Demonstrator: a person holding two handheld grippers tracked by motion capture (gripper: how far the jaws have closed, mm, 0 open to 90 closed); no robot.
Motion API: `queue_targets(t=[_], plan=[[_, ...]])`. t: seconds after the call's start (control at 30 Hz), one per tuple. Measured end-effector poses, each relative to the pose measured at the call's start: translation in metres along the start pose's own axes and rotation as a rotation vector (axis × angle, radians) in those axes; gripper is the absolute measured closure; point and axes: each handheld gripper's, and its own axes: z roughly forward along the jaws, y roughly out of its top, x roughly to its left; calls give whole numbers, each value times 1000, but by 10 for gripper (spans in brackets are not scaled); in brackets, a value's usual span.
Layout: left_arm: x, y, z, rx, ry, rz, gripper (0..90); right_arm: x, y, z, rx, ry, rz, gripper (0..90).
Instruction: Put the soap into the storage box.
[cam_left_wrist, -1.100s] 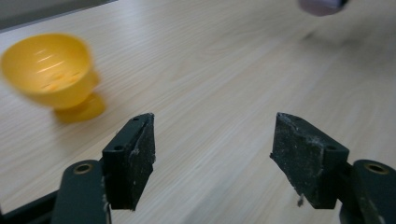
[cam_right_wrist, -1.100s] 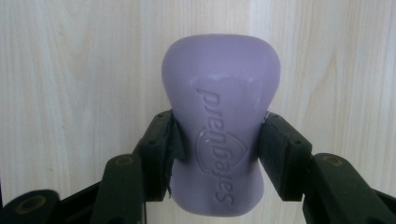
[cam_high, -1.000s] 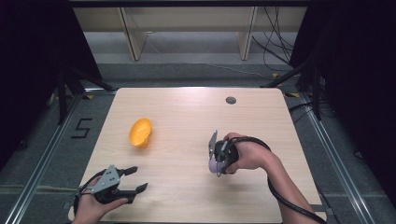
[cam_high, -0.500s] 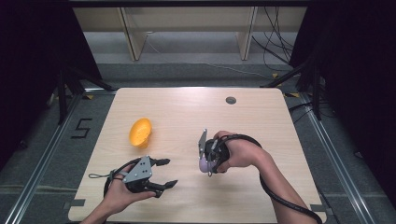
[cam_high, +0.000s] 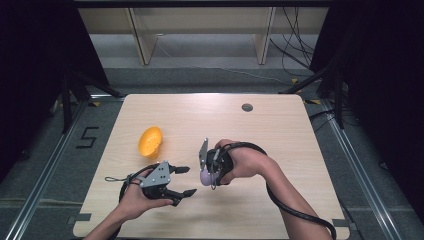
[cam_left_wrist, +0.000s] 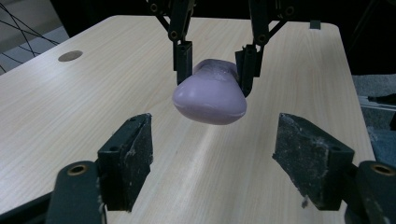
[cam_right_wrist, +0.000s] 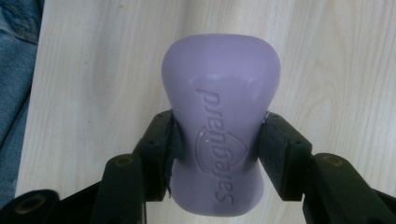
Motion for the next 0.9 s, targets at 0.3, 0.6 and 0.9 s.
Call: queue_targets(t=[0.3, 0.6, 0.9], plan=[[0, -2, 5, 1, -13, 1, 270, -1, 18, -1, -21, -2, -63, 500], [2, -5, 7, -12, -25, 1, 298, -1, 26, 1, -29, 7, -101, 499], [2, -6, 8, -9, -48, 13, 349, 4, 27, 1, -25, 15, -107, 499]])
